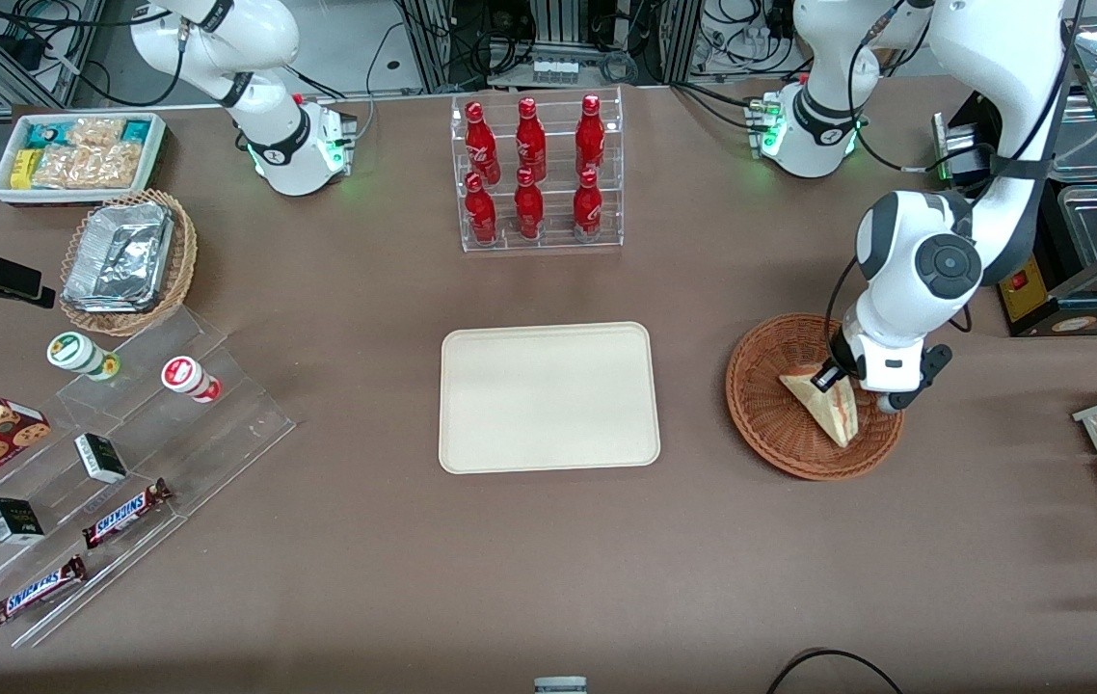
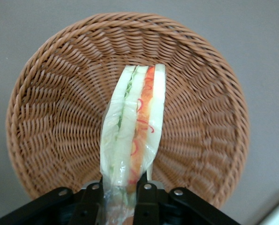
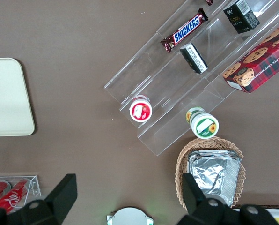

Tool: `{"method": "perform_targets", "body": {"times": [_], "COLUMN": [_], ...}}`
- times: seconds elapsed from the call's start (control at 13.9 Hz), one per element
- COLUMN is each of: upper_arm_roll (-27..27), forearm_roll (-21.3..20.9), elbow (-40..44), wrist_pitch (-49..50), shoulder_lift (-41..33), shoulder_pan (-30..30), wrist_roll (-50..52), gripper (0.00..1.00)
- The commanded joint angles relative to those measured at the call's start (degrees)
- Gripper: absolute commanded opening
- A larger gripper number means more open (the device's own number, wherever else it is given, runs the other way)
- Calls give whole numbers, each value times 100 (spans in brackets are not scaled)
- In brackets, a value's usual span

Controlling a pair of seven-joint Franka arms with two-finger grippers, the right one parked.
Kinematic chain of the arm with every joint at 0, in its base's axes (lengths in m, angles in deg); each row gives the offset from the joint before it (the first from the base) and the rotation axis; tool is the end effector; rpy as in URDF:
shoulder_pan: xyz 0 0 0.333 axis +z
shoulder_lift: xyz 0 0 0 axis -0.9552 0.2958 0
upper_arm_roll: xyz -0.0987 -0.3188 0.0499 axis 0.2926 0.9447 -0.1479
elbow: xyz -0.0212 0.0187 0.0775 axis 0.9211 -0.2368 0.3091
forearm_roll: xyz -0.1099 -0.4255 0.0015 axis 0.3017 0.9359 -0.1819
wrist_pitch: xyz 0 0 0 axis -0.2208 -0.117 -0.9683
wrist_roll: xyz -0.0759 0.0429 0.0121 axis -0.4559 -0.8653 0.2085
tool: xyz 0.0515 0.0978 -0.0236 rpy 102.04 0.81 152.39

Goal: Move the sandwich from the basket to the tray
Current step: 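Lower the left gripper and close it on the sandwich's wrapped end, then lift the sandwich and carry it with the left gripper to the tray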

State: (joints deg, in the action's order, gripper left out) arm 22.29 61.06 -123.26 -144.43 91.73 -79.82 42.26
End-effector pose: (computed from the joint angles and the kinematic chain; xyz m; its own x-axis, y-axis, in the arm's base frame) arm 0.5773 -0.1130 0.2856 0.7690 0.6391 -0.0147 0.6390 -0.7691 -0.0098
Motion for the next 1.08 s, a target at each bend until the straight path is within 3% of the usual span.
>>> {"method": "perform_targets", "body": {"times": [0.0,0.36,0.5,1.01], "upper_arm_roll": [224,979,1025,1033], "forearm_roll": [-65,-74,-414,-1233], "elbow": [983,1722,2074,3470], "wrist_pitch": [1046,1259,1294,1285], "shoulder_lift": [118,548,943,2323], "shoulder_pan": [-44,-79,-551,-2125], "wrist_roll": [-126,-503,-434,1867], "gripper": [0,0,0,0]}}
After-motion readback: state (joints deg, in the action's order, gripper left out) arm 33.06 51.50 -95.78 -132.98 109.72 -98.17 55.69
